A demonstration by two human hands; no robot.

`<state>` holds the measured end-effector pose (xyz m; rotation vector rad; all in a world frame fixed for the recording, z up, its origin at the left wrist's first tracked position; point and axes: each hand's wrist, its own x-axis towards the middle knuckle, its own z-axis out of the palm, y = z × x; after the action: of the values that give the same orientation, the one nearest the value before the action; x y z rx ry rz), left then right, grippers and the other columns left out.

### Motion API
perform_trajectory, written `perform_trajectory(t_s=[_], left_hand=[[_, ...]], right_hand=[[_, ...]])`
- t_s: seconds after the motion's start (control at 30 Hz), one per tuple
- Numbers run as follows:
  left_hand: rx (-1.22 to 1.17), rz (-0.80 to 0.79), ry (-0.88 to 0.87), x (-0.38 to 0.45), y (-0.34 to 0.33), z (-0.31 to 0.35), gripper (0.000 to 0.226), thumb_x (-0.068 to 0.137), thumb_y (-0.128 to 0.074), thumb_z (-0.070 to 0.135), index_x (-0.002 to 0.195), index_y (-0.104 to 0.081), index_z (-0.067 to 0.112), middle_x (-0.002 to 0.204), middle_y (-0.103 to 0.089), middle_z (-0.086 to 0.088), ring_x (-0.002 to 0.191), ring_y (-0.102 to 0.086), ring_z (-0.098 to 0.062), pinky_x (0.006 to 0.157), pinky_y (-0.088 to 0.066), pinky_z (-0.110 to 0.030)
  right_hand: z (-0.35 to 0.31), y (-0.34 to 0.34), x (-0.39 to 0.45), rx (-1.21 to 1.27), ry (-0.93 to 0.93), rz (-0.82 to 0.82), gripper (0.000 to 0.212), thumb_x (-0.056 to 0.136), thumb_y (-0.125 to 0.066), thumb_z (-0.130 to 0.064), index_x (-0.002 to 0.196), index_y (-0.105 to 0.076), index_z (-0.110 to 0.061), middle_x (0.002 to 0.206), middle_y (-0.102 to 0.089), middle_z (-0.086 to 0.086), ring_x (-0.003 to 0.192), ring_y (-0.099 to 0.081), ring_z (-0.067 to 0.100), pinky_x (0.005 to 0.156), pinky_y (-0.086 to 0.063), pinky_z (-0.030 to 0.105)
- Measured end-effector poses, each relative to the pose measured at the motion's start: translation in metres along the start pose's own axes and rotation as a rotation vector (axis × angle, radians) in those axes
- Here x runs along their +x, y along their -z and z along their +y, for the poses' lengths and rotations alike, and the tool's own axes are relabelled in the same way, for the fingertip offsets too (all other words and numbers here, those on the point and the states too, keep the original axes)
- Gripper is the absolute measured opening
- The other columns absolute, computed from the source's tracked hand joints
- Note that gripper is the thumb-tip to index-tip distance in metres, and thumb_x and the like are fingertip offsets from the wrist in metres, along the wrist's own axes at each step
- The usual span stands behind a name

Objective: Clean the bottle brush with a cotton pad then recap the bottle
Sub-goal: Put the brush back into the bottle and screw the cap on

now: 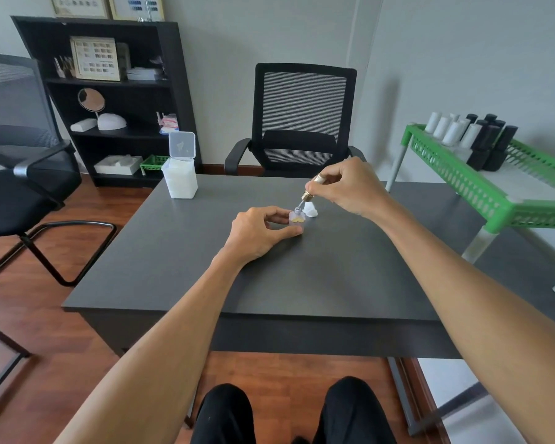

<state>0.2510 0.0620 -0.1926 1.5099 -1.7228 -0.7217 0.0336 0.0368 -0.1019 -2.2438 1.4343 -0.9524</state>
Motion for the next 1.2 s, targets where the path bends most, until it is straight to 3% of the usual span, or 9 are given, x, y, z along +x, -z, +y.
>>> perform_trajectory(t_s=[0.83,0.93,1.03,1.2], left_hand=[[0.013,-0.004,-0.002,0.001,0.000,0.000,0.032,0.081,-0.082,0.065,0.109,-0.074,0.050,0.098,-0.076,0.028,0.092,-0.066,-0.002,0.076,-0.050,-0.026],[0.014,0.000,-0.002,0.000,0.000,-0.001,0.032,0.081,-0.081,0.067,0.108,-0.074,0.051,0.097,-0.076,0.029,0.091,-0.065,0.000,0.077,-0.049,-0.025],[0.010,0.015,-0.011,0.000,0.000,-0.002,0.032,0.080,-0.083,0.066,0.108,-0.076,0.050,0.096,-0.076,0.032,0.089,-0.064,-0.001,0.076,-0.048,-0.025],[0.013,0.016,-0.010,-0.001,0.000,-0.001,0.033,0.080,-0.083,0.066,0.108,-0.076,0.049,0.098,-0.078,0.030,0.083,-0.061,0.002,0.073,-0.045,-0.023]], right_hand=[[0.009,-0.024,0.008,0.001,0.027,-0.133,0.020,0.091,-0.082,-0.040,0.078,-0.084,-0.025,0.052,-0.062,-0.028,0.057,-0.058,-0.009,0.055,-0.038,0.004],[0.006,-0.024,0.006,0.016,0.029,-0.129,0.019,0.089,-0.085,-0.045,0.095,-0.085,-0.027,0.076,-0.077,-0.017,0.076,-0.069,-0.001,0.072,-0.052,0.016],[0.005,-0.019,0.003,0.088,0.067,-0.130,0.033,0.089,-0.086,-0.039,0.120,-0.080,-0.029,0.102,-0.077,-0.010,0.091,-0.070,0.003,0.094,-0.060,0.029],[0.009,-0.014,-0.002,0.158,0.106,-0.156,0.027,0.096,-0.074,-0.023,0.121,-0.081,-0.032,0.111,-0.081,-0.008,0.106,-0.076,0.013,0.101,-0.061,0.037]])
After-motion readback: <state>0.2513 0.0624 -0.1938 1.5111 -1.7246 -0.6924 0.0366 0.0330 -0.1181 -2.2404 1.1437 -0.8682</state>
